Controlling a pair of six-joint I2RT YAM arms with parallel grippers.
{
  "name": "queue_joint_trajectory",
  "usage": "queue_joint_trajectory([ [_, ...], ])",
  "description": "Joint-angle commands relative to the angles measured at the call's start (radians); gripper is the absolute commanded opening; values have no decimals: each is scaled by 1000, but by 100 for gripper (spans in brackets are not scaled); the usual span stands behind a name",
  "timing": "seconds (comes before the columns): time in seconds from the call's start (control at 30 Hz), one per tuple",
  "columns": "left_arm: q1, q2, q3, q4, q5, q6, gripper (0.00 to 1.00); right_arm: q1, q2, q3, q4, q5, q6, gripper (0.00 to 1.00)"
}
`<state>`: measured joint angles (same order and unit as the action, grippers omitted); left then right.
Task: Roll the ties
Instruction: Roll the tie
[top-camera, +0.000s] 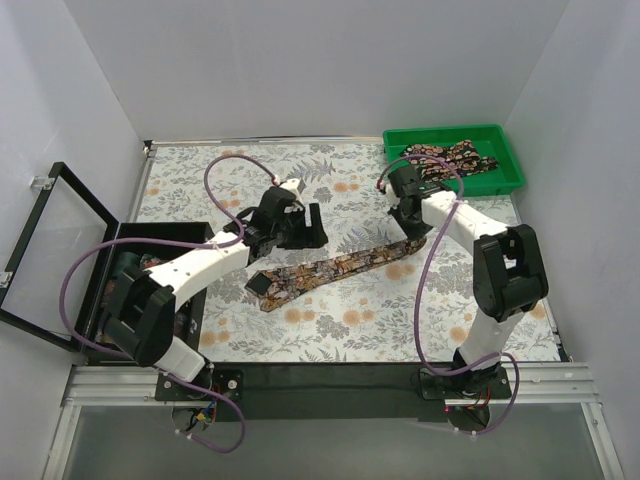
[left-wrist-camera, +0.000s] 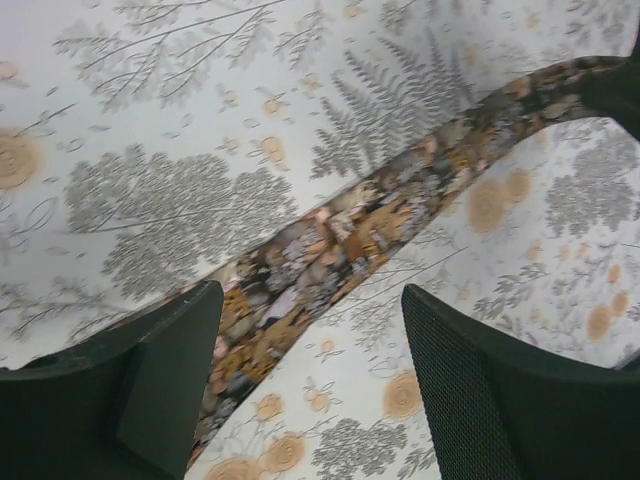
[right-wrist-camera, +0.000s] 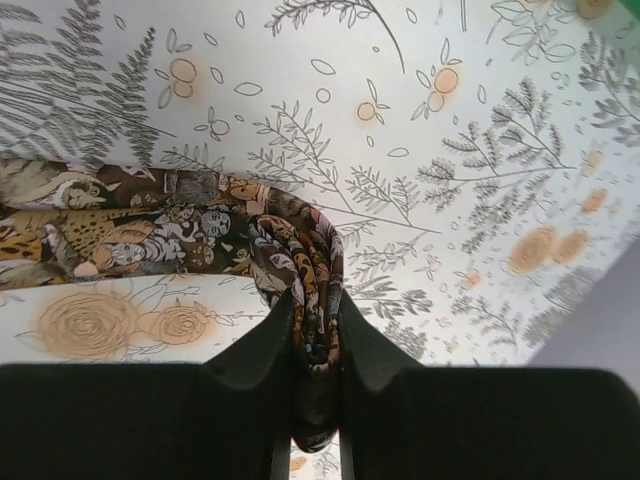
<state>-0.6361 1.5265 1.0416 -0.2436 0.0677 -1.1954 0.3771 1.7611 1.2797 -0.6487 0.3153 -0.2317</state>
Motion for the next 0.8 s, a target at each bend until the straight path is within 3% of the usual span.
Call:
queue_joint_trajectory([
  [0.0,29,-72,-57,-51,-96,66,66,72,55,24,-81,307,2,11],
  [0.3,73,-104,-60,-63,-166,79,66,270,185,17,-115,545,173,12],
  [0.53,90,-134,-63,-62,-184,80,65,361,265,59,-151,483,253,22],
  [0.67,96,-143,-64,-57,-183,80,65,368,265,73,-149,387,287,37],
  [0.7,96,-144,-64,-57,-181,80,65,368,264,78,-147,369,292,45],
  [0.77,98,-149,-66,-56,-178,77,65,368,256,82,-147,367,299,50],
])
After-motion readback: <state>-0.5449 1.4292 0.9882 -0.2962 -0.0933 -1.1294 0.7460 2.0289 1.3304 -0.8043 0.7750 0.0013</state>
